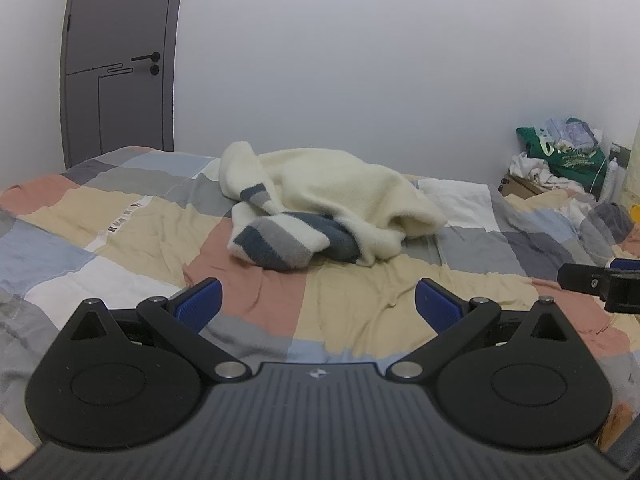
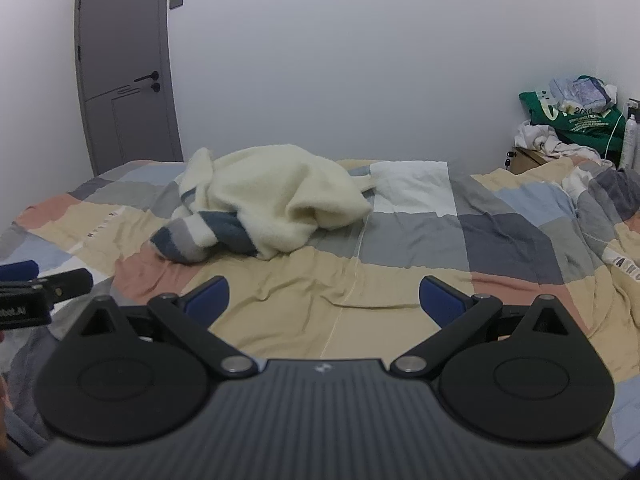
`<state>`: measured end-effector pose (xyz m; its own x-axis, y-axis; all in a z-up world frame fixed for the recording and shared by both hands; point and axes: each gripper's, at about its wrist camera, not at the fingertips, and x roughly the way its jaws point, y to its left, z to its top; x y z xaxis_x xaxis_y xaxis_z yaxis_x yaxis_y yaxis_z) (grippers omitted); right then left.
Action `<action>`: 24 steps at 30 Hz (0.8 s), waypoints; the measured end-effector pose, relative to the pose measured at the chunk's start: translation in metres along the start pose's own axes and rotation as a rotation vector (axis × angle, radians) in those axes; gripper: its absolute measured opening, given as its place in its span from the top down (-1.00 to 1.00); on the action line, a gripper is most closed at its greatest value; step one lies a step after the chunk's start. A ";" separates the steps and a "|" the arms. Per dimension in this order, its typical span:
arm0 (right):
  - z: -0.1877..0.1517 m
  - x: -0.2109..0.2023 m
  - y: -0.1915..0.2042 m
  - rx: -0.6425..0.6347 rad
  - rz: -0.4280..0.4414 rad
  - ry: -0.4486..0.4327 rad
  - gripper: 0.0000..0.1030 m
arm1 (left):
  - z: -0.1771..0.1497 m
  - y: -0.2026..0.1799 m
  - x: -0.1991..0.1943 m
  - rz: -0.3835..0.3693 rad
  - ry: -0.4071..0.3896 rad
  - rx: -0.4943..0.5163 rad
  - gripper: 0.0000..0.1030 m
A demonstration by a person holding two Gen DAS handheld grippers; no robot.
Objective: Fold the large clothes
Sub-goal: 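Reach both tools to the sweater and close the left tool on the striped cuff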
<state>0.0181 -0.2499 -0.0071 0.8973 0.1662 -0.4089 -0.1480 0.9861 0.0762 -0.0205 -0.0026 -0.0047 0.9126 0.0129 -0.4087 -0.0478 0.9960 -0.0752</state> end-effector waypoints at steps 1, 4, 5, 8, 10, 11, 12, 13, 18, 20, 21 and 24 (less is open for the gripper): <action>0.001 0.000 0.000 -0.002 0.003 -0.001 -1.00 | 0.001 0.001 0.000 -0.001 -0.001 -0.002 -1.00; 0.001 0.001 -0.001 0.001 0.005 0.000 -1.00 | 0.004 0.001 0.001 -0.002 -0.004 -0.004 -1.00; 0.002 0.001 -0.001 0.001 0.008 0.001 -1.00 | 0.006 0.001 0.002 0.000 -0.003 -0.003 -1.00; 0.007 0.003 -0.002 -0.001 0.013 0.006 -1.00 | 0.017 0.001 0.001 -0.002 -0.001 -0.009 -1.00; 0.012 0.004 -0.002 0.003 0.007 0.012 -1.00 | 0.028 0.000 0.002 0.006 -0.004 -0.009 -1.00; 0.016 0.005 -0.003 0.010 0.005 0.011 -1.00 | 0.034 0.001 0.002 0.007 -0.005 -0.011 -1.00; 0.020 0.006 -0.003 0.017 0.006 0.010 -1.00 | 0.040 0.002 0.004 0.005 -0.008 -0.017 -1.00; 0.026 0.008 -0.003 0.024 0.008 0.008 -1.00 | 0.045 0.004 0.005 0.002 -0.009 -0.025 -1.00; 0.056 0.024 -0.004 0.084 0.025 0.010 -1.00 | 0.073 0.010 0.025 0.008 -0.010 -0.043 -1.00; 0.069 0.033 -0.006 0.125 0.041 0.004 -1.00 | 0.083 0.013 0.041 0.009 0.009 -0.050 -1.00; 0.076 0.039 -0.007 0.149 0.045 0.000 -1.00 | 0.088 0.015 0.052 0.000 0.024 -0.061 -1.00; 0.093 0.064 -0.011 0.212 0.060 0.004 -1.00 | 0.096 0.023 0.089 -0.044 0.076 -0.097 -1.00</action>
<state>0.1160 -0.2506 0.0504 0.8878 0.2249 -0.4015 -0.1100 0.9508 0.2895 0.0982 0.0300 0.0445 0.8815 -0.0411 -0.4705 -0.0508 0.9822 -0.1809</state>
